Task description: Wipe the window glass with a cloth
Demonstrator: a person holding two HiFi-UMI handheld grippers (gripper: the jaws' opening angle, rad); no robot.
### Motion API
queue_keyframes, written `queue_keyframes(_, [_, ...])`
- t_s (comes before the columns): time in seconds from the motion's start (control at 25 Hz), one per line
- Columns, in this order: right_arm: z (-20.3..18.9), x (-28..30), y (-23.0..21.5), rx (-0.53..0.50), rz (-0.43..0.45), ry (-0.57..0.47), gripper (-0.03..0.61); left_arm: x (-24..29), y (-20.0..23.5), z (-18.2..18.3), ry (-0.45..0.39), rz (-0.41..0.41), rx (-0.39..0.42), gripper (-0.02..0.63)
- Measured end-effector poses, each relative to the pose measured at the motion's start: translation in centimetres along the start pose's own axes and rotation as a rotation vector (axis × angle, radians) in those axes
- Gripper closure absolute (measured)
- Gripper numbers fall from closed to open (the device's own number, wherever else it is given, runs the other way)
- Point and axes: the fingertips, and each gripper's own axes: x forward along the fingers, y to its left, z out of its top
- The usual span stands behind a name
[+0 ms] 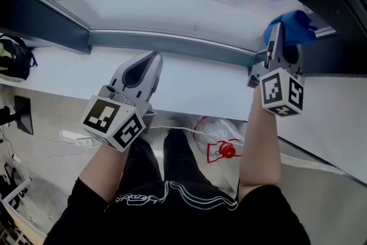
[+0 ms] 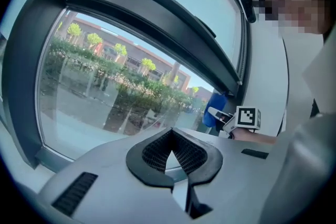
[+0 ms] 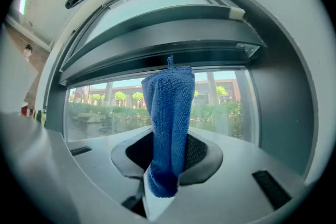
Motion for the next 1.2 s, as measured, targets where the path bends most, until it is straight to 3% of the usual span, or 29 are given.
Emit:
queue_keyframes(0.4, [-4.6, 2.0, 25.9, 0.018, 0.333, 0.055, 0.485, -10.2, 12.3, 0.8, -0.033, 0.134, -0.029, 0.611])
queue_keyframes(0.6, [-6.8, 2.7, 37.6, 0.022, 0.448, 0.092, 0.485, -16.4, 19.3, 1.4, -0.054, 0.216, -0.043, 0.611])
queue_keyframes(0.92, [-10.3, 3.8, 53.4, 0.031, 0.567, 0.123, 0.485, -25.5, 29.5, 0.7, -0.069, 0.326, -0.062, 0.611])
queue_keyframes(1.2, [-11.3, 6.4, 61.8, 0.041, 0.594, 0.122, 0.485, -30.5, 34.6, -0.1, -0.052, 0.406, -0.051, 0.611])
